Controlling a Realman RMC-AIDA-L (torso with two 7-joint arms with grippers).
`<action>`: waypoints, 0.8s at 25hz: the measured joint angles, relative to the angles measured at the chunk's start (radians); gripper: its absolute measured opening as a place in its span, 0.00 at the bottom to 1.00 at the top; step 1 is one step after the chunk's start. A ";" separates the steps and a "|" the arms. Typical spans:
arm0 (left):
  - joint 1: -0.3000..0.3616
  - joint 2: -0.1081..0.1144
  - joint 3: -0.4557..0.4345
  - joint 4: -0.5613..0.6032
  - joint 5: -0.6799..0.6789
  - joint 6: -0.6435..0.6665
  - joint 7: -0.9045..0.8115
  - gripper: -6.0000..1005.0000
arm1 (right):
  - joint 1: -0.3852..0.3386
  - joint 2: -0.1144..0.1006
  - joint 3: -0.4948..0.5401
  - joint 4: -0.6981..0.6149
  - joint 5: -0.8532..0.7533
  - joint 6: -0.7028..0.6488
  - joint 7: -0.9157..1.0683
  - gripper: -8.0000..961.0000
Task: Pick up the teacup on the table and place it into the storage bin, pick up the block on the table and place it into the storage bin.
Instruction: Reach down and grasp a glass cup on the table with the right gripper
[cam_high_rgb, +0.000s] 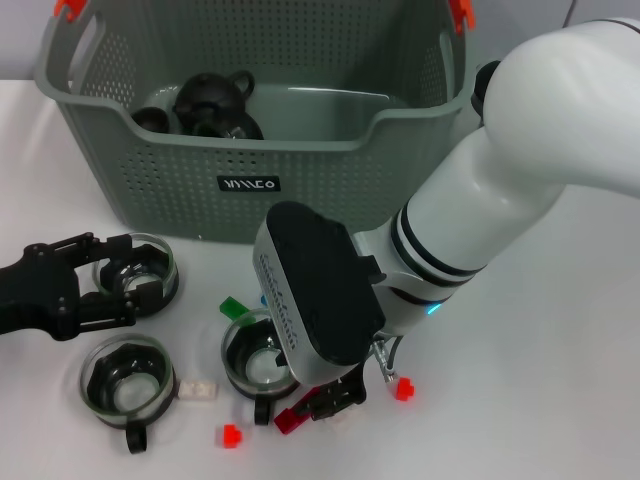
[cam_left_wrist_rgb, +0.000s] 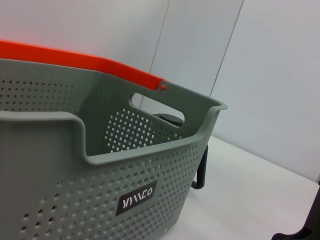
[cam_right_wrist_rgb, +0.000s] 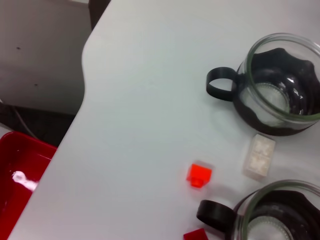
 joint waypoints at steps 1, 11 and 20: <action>0.000 0.000 0.000 0.000 0.000 0.000 0.000 0.87 | 0.000 0.000 -0.001 0.000 0.000 -0.004 0.002 0.53; 0.000 0.000 0.000 0.006 0.000 0.000 0.001 0.87 | -0.005 0.000 -0.017 0.016 0.000 0.053 -0.011 0.51; 0.000 0.003 0.000 0.013 0.000 0.000 0.003 0.87 | -0.002 0.002 -0.046 0.028 -0.013 0.103 0.025 0.49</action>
